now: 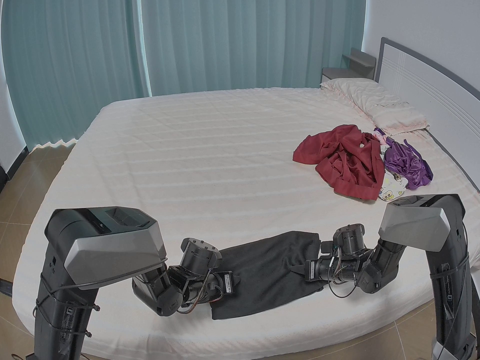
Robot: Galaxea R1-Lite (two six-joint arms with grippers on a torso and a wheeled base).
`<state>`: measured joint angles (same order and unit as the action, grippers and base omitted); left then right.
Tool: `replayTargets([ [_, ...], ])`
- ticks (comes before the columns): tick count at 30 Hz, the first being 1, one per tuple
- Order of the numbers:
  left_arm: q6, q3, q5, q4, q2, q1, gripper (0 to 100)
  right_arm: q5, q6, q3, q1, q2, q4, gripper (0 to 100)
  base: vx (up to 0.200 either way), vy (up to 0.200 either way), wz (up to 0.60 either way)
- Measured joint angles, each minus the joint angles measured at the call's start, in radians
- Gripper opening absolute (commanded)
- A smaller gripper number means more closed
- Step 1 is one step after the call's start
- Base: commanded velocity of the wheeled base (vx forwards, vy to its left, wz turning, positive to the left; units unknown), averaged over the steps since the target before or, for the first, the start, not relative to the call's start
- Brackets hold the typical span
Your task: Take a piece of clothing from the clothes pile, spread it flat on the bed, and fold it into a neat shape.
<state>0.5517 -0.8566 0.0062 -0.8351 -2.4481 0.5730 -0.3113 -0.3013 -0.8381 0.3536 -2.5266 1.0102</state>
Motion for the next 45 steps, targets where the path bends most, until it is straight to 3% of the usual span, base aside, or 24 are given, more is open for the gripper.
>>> replayTargets([
  [9, 0.024, 0.006, 0.017, -0.009, -0.003, 0.01, 0, -0.003, -0.011, 0.019, 0.003, 0.001, 0.043, 0, 0.0, 0.0, 0.0],
  [17, 0.163, 0.014, 0.092, -0.022, 0.018, 0.013, 0, -0.002, -0.137, 0.111, -0.006, 0.047, 0.155, 0, 0.0, 0.0, 0.0],
  [24, 0.178, 0.037, 0.093, -0.027, 0.064, 0.023, 0, -0.004, -0.146, 0.179, -0.025, 0.069, 0.232, 0, 0.0, -0.2, 0.0],
  [45, 0.177, 0.06, 0.097, -0.016, 0.163, 0.07, 0, -0.001, -0.148, 0.229, -0.027, 0.141, 0.238, 0, 0.0, -0.2, 0.0],
])
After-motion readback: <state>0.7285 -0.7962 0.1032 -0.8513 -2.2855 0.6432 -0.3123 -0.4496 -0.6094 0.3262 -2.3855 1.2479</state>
